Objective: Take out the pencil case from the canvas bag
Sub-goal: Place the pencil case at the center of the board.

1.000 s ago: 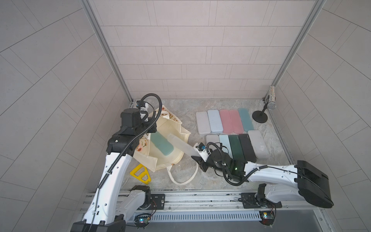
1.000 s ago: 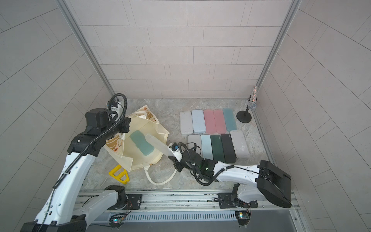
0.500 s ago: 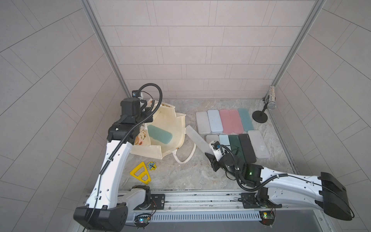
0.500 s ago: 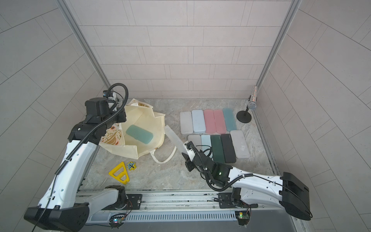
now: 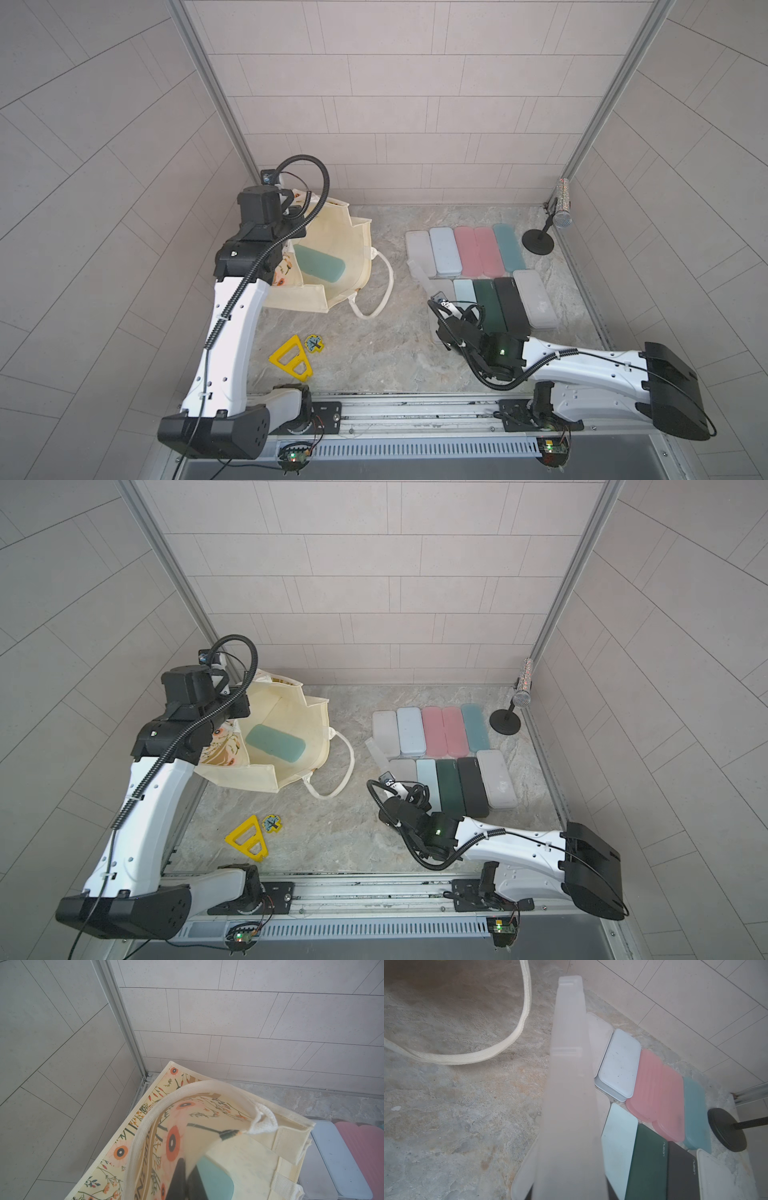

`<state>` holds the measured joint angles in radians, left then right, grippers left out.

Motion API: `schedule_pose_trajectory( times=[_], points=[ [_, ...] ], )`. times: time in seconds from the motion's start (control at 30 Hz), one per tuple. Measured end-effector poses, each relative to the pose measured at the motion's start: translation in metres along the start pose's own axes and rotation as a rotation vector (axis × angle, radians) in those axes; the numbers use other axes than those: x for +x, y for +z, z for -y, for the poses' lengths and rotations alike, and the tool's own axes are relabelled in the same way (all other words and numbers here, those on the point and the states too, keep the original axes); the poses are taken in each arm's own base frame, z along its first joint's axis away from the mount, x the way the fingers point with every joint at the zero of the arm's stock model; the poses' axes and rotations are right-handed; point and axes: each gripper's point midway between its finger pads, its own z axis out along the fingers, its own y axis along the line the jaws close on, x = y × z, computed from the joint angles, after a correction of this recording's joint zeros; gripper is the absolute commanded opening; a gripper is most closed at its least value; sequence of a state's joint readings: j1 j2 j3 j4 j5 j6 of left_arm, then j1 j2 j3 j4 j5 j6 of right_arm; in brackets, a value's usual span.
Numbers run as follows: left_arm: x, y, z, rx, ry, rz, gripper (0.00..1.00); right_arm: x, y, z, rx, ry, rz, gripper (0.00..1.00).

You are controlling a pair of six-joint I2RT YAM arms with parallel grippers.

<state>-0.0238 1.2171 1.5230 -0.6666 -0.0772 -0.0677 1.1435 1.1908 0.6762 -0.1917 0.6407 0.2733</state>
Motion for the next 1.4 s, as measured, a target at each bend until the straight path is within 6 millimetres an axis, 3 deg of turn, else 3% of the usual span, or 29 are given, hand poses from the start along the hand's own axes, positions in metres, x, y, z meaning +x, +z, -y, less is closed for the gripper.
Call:
schedule_pose_trajectory(
  times=[0.17, 0.37, 0.5, 0.73, 0.93, 1.13, 1.4],
  points=[
    [0.005, 0.002, -0.003, -0.008, 0.016, -0.013, 0.00, -0.009, 0.002, -0.004, 0.049, -0.055, -0.026, 0.20],
    [0.014, 0.002, -0.004, -0.011, 0.025, -0.028, 0.00, -0.008, 0.004, -0.020, -0.054, 0.068, -0.023, 0.15],
    [0.019, 0.000, -0.005, -0.009, 0.033, -0.037, 0.00, -0.006, 0.005, -0.025, -0.172, 0.262, -0.005, 0.15],
    [0.021, -0.001, -0.004, 0.005, 0.034, -0.046, 0.00, -0.015, 0.014, -0.005, -0.325, 0.766, 0.089, 0.15],
    [0.021, -0.001, -0.003, 0.018, 0.030, -0.047, 0.00, -0.027, 0.008, -0.008, -0.462, 1.039, 0.163, 0.14],
    [0.022, 0.000, -0.002, 0.028, 0.027, -0.050, 0.00, -0.034, 0.008, -0.006, -0.557, 1.257, 0.222, 0.14],
    [0.025, 0.002, -0.008, 0.026, 0.012, -0.061, 0.00, -0.030, 0.017, -0.026, -0.617, 1.366, 0.177, 0.17]
  ],
)
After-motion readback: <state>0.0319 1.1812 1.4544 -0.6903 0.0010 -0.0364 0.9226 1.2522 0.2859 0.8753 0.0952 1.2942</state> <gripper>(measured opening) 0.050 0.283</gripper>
